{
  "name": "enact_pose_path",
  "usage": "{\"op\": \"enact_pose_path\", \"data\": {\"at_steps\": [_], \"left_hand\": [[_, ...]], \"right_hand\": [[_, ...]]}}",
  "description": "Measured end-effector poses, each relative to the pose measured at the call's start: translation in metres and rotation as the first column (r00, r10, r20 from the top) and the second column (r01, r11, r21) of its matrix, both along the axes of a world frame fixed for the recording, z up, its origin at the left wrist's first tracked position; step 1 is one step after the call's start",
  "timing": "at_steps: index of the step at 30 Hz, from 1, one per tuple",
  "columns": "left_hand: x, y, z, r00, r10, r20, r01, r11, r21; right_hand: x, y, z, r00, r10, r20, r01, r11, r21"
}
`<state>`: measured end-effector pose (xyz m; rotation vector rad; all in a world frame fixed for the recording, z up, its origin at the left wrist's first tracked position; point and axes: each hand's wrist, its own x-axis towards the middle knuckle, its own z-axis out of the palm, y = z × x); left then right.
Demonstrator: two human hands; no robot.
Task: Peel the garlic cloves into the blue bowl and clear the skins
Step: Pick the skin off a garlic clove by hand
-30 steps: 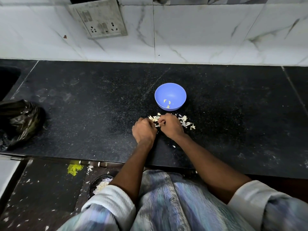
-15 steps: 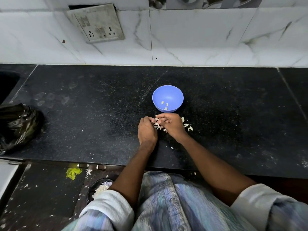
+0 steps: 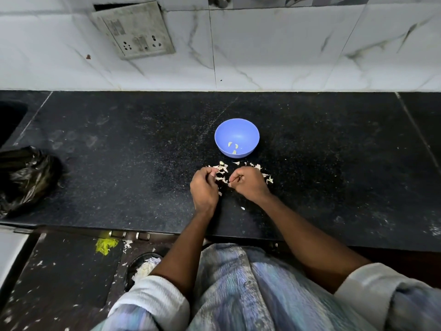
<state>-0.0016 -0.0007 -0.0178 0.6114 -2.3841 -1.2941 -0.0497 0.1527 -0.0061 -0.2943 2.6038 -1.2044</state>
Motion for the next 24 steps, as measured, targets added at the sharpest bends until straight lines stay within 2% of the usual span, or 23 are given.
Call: {"op": "enact_pose_path", "data": {"at_steps": [4,6,9,12,15,17,20,22,24], "left_hand": [[0.000,0.003,0.003,0.999,0.020,-0.036,-0.019,0.999,0.034],[-0.001,0.002,0.006,0.998,0.036,-0.056,-0.033,0.998,0.050],[-0.001,0.001,0.007,0.997,0.048,-0.067,-0.045,0.997,0.057],[0.000,0.003,0.005,0.997,0.047,-0.063,-0.044,0.998,0.055],[0.000,0.004,0.003,0.997,0.045,-0.069,-0.041,0.997,0.067],[-0.002,0.006,0.003,0.997,0.024,-0.074,-0.018,0.997,0.079],[-0.005,0.014,0.006,0.997,-0.045,-0.056,0.052,0.990,0.132],[-0.006,0.022,0.008,0.991,-0.128,-0.033,0.132,0.976,0.171],[-0.006,0.029,0.006,0.980,-0.197,-0.017,0.197,0.967,0.160]], "right_hand": [[0.006,-0.017,0.006,0.966,0.238,-0.097,-0.222,0.963,0.156],[0.010,-0.026,0.006,0.946,0.309,-0.100,-0.276,0.926,0.257],[0.014,-0.034,0.004,0.953,0.299,-0.049,-0.268,0.906,0.327],[0.014,-0.033,0.002,0.962,0.274,-0.021,-0.255,0.918,0.303],[0.011,-0.025,-0.002,0.995,0.103,-0.013,-0.101,0.988,0.118],[0.005,-0.016,0.001,0.989,-0.100,0.111,0.110,0.990,-0.083],[-0.004,-0.005,0.013,0.878,-0.225,0.424,0.390,0.848,-0.358],[-0.007,0.001,0.019,0.800,-0.243,0.548,0.514,0.748,-0.419],[-0.007,0.007,0.024,0.761,-0.241,0.602,0.567,0.698,-0.437]]}}
